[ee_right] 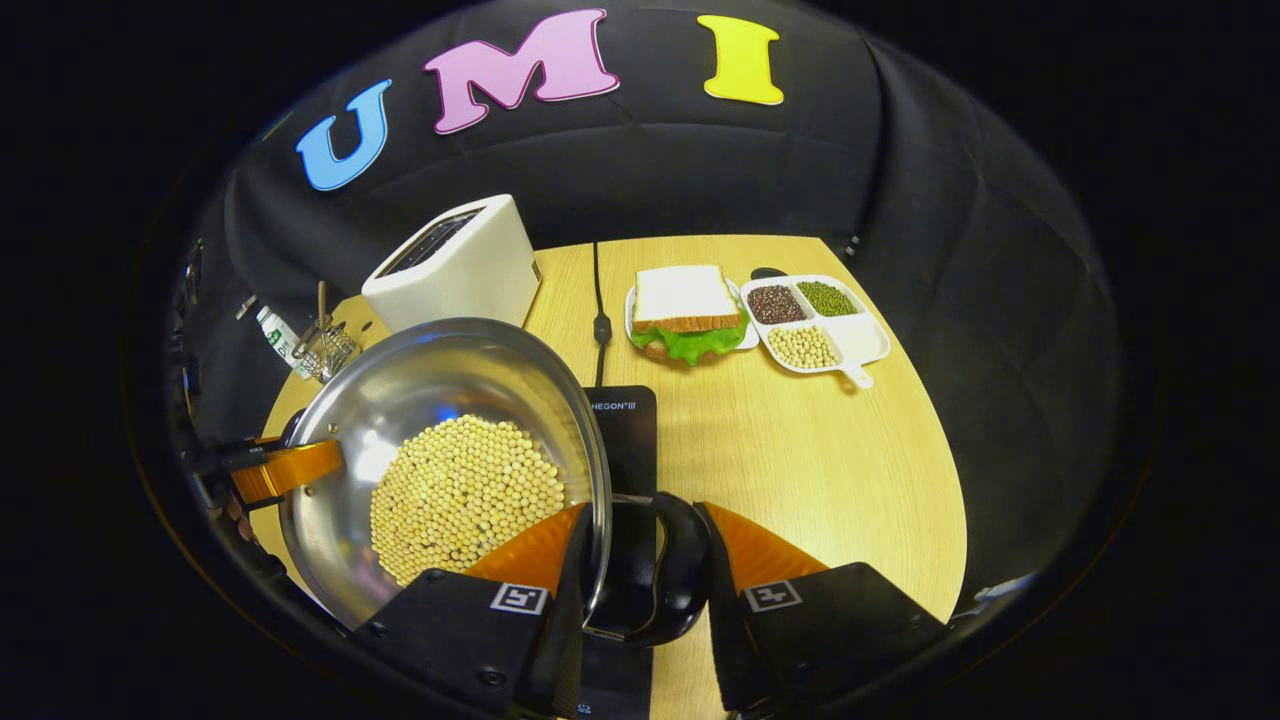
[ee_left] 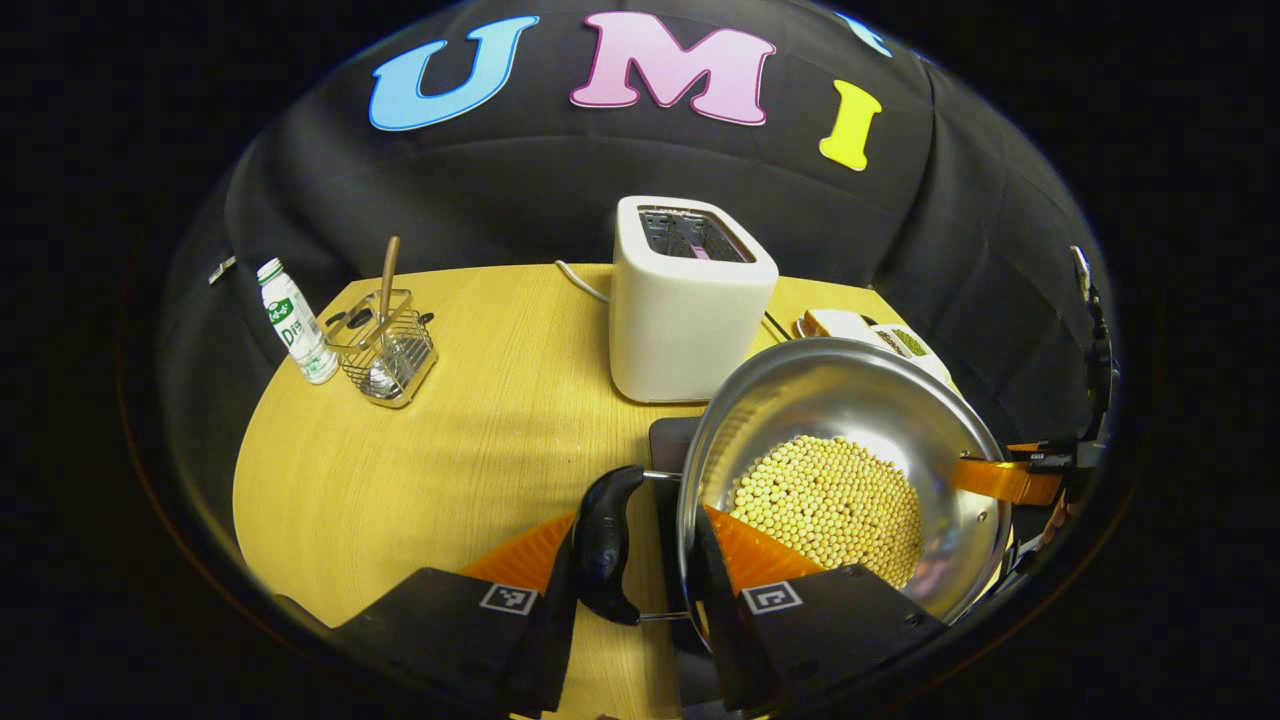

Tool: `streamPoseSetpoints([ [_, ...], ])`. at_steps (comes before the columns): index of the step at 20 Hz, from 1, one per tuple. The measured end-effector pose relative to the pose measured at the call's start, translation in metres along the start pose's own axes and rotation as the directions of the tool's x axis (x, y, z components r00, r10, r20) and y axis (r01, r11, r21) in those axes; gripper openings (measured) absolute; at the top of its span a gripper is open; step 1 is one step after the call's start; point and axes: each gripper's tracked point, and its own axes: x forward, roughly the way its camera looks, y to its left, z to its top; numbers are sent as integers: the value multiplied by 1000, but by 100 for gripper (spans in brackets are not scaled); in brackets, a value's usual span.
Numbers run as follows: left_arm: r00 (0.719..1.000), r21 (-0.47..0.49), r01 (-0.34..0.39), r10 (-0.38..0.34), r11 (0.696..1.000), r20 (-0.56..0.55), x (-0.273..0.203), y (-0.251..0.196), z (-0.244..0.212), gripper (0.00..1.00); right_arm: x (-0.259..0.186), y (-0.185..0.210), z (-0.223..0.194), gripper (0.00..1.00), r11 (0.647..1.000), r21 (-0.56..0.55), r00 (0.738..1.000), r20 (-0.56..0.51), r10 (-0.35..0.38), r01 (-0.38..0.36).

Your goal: First push the handle of the pot to place it horizontally, then grasp the pot with both hands and set it on the induction cooktop.

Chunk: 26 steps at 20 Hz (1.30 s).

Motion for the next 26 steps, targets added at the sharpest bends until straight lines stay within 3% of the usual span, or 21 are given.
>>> streamPoseSetpoints([
  [6,1000,-9,15,-15,1000,7,1,2,-2,59,-1,-1,3,56,1000,3,1000,22,0,0],
  [7,1000,-5,16,-16,1000,2,2,1,-1,60,0,-1,3,52,1000,4,1000,22,-1,1],
  [8,1000,-4,17,-17,1000,1,2,1,-1,60,-1,-1,4,56,1000,6,1000,21,-2,1],
  [16,1000,-13,17,-17,1000,0,2,2,-1,61,0,-1,4,57,1000,13,1000,16,1,-1],
  [19,1000,-2,5,-5,1000,-14,5,2,-5,66,-1,-2,4,59,1000,-7,1000,18,1,-1],
  [20,1000,-3,1,-1,1000,-2,5,2,-3,73,-3,-2,3,65,1000,-14,1000,18,-3,3],
  [22,1000,-14,9,-9,1000,16,0,0,0,88,-8,-3,5,100,1000,-27,1000,28,-14,14],
  [23,1000,-16,12,-12,1000,14,-1,-1,-1,95,-8,-4,7,100,999,-33,999,41,-19,20],
  [26,1000,4,-10,10,1000,20,-7,1,3,96,-17,-4,14,99,999,-37,997,75,-24,27],
])
